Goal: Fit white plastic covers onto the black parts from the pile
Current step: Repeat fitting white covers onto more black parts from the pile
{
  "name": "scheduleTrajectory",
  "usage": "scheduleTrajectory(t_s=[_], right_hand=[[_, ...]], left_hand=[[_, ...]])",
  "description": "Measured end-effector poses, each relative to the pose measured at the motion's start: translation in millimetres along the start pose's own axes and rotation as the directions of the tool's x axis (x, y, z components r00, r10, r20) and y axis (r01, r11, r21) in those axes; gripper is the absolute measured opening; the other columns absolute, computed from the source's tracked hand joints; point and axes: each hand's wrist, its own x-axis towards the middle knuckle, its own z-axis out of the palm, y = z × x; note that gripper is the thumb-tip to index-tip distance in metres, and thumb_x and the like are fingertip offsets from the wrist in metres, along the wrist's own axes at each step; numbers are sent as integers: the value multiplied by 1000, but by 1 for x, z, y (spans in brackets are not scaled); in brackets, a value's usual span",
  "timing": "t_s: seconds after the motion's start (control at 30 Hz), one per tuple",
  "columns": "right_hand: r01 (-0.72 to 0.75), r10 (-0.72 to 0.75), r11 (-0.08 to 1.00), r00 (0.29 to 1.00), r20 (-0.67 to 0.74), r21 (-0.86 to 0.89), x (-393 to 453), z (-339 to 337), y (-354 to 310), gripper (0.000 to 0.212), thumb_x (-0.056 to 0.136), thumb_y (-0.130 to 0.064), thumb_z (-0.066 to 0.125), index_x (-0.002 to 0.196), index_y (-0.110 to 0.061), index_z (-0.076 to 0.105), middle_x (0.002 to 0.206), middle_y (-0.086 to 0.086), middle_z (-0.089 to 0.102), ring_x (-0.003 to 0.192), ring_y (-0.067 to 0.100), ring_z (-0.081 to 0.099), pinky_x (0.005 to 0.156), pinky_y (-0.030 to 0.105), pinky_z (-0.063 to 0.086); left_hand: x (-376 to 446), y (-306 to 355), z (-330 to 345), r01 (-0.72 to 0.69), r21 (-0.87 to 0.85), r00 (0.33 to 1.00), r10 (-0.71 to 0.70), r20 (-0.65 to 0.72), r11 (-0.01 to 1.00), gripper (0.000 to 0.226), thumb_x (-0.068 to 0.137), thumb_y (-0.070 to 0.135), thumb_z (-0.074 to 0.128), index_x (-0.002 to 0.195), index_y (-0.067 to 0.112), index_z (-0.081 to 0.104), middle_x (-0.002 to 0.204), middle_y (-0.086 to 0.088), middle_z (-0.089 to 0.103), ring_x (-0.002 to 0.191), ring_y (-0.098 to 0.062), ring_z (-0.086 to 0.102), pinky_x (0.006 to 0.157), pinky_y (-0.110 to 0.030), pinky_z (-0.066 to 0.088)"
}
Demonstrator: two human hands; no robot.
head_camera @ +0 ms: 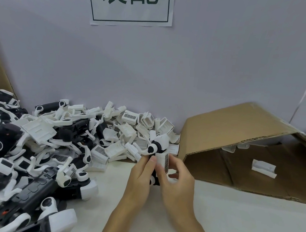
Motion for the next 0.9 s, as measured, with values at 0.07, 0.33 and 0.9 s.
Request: scheduleTrajectory(t_s=[0.07,0.33,0.9], right_hand=[[75,-74,996,997,20,-39,-1,-1,-1,30,94,-38,66,122,-27,67,106,-24,69,105,1,64,81,9,45],[-4,3,999,1000,18,34,0,-2,-1,25,91,-34,54,108,-30,72,101,-17,72,100,6,66,78,13,47],[-386,321,808,922,217,446,10,-7,-16,31,86,-38,63,97,-12,77,92,10,76,89,19,73,72,26,57]], left_hand=[[0,2,0,-13,40,1000,13,2,999,31,89,49,54,111,33,68,105,5,75,100,-11,70,79,-21,54],[1,7,0,118,-93,992,-121,-34,989,30,89,38,59,115,25,68,103,5,76,97,-11,72,72,-18,55],[2,4,10,86,-11,993,-87,-79,996,29,99,25,53,85,17,77,86,-8,77,79,-12,72,66,-19,55]])
